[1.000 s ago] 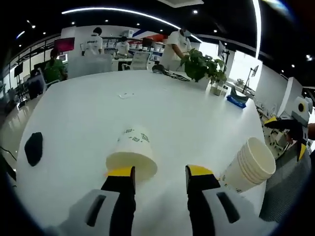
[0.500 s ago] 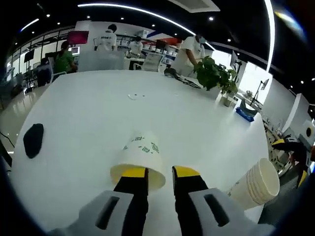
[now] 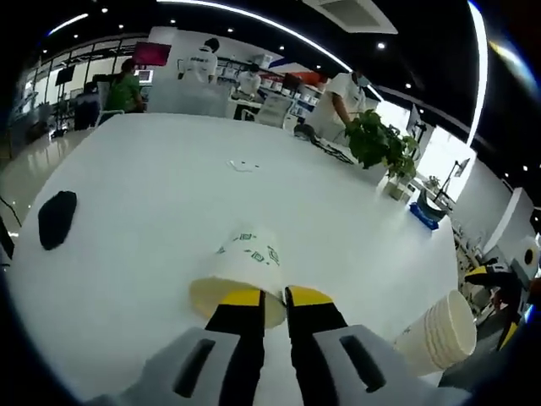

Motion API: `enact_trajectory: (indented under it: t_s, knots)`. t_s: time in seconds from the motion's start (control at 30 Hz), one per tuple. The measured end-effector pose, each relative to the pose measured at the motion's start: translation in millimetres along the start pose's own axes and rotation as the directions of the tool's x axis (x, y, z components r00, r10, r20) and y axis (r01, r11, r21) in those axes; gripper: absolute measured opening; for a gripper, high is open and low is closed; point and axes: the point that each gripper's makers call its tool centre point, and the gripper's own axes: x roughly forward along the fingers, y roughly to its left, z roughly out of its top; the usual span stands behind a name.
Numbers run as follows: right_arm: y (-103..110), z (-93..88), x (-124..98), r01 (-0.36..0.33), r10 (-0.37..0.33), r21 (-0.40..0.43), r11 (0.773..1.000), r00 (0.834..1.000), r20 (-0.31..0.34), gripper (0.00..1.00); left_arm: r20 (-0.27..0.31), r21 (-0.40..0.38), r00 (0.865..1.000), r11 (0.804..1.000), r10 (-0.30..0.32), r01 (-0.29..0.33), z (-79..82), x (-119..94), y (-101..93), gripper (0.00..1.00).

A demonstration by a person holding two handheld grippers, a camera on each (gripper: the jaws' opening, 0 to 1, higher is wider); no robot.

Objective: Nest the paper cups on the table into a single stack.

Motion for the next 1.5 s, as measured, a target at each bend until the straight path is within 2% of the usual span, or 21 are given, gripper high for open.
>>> enact_trajectory:
  t_s: [0.17, 0.23, 0.5, 0.53, 0.67, 0.77, 0.93, 1.13, 1.2, 1.43, 1.5]
  knots:
    - [0, -0.8, 0, 0.002, -0.002, 0.0, 1.0, 1.0, -0.004, 0.96, 0.041, -0.087, 0.999, 0.996, 0.008, -0.005, 4.4, -2, 3.9, 0.01]
    - [0, -0.7, 0, 0.003, -0.003, -0.003, 1.0, 1.0, -0.003, 0.96, 0.054, -0.112, 0.999, 0.994, 0.007, -0.001, 3.6, -4, -1.7, 0.0]
    - [-1, 1.9, -1, 0.013, -0.013, -0.014, 1.0, 1.0, 0.011, 0.96, 0.07, -0.107, 0.998, 0.994, -0.008, 0.015, 10.3, -12, 0.5, 0.0]
    - [-2, 2.1, -1, 0.014, -0.014, -0.014, 1.0, 1.0, 0.011, 0.96, 0.074, -0.103, 0.997, 0.994, -0.011, 0.019, 11.7, -14, 5.4, 0.0]
    - [-4, 5.1, -2, 0.029, -0.029, -0.015, 0.999, 0.999, 0.029, 0.96, 0.077, -0.094, 0.997, 0.995, -0.02, 0.027, 15.8, -29, 0.3, 0.0]
    - [-6, 8.0, -4, 0.037, -0.037, -0.009, 0.999, 0.998, 0.044, 0.96, 0.092, -0.11, 0.995, 0.992, -0.047, 0.057, 20.6, -40, -6.9, 0.0]
    - [-6, 11.1, -5, 0.038, -0.038, 0.002, 0.999, 0.997, 0.06, 0.96, 0.114, -0.068, 0.99, 0.994, -0.08, 0.089, 29.1, -59, -18.6, 0.0]
    - [-5, 14.3, -6, 0.037, -0.037, -0.006, 0.999, 0.997, 0.073, 0.98, 0.071, 0.047, 0.99, 0.992, -0.123, 0.12, 34.0, -85, -44.6, 0.0]
    - [-4, 15.5, -6, 0.038, -0.037, -0.015, 0.999, 0.996, 0.078, 0.98, 0.067, 0.087, 0.988, 0.987, -0.14, 0.134, 40.4, -93, -49.6, 0.0]
    - [-6, 15.5, -6, 0.052, -0.05, -0.025, 0.998, 0.996, 0.077, 0.99, 0.081, 0.134, 0.983, 0.979, -0.167, 0.155, 61.5, -123, -72.0, 0.0]
    - [-7, 16.0, -7, 0.055, -0.053, -0.028, 0.998, 0.995, 0.081, 0.99, 0.071, 0.16, 0.982, 0.974, -0.174, 0.161, 66.0, -134, -86.1, 0.0]
